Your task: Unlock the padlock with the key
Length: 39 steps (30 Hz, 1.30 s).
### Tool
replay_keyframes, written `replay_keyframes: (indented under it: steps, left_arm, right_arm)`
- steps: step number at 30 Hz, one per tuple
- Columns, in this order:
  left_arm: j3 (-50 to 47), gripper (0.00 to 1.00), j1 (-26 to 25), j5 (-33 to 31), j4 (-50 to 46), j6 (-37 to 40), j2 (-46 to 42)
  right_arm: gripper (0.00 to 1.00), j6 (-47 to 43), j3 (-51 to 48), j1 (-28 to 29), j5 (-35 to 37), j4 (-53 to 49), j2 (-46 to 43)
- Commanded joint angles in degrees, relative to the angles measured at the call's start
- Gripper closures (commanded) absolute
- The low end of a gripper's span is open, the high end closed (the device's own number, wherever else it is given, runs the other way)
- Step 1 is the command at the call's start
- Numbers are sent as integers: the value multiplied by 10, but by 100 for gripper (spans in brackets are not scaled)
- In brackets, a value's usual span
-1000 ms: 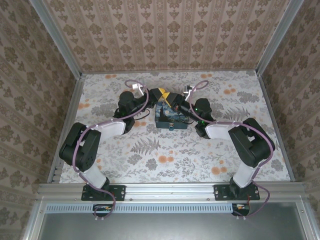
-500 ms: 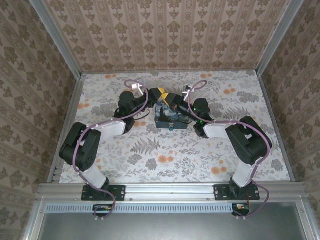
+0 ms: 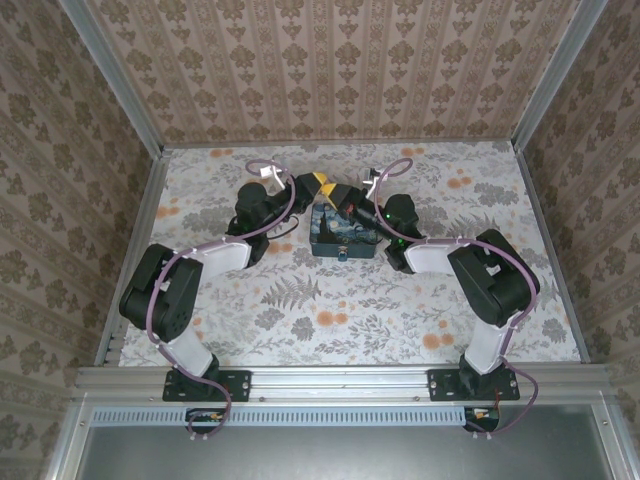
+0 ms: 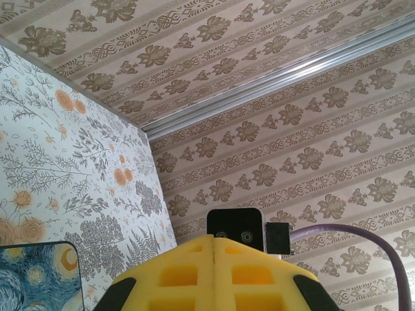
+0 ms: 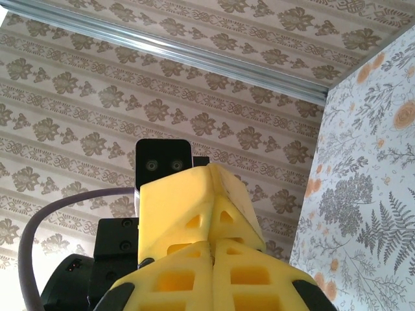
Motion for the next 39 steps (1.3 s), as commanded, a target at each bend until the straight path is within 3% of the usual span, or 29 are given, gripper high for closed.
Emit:
replay_keyframes:
  steps: [1, 4, 7, 12, 21, 27, 39]
  left_arm:
    - [-9, 80, 2, 22, 18, -6, -9]
    - [-22, 55, 29, 24, 13, -6, -35]
    - [-40, 46, 70, 31, -16, 6, -73]
    - [-65, 38, 94, 46, -118, 57, -145]
    - [-100, 35, 85, 49, -318, 191, -248]
    - [-90, 33, 7, 11, -471, 313, -260]
    - [-81, 29, -142, -83, -469, 390, -135]
  right_arm:
    - [100, -1, -1, -6, -5, 21, 0]
    - [100, -7, -30, -21, -9, 24, -16]
    - [100, -14, -55, -33, -16, 22, -34]
    - [100, -31, -80, -47, -31, 12, -51]
    - [100, -75, -112, -63, -76, 7, -65]
    - [100, -95, -130, -78, -63, -56, -74]
    - [100, -108, -121, -109, -60, -188, -80]
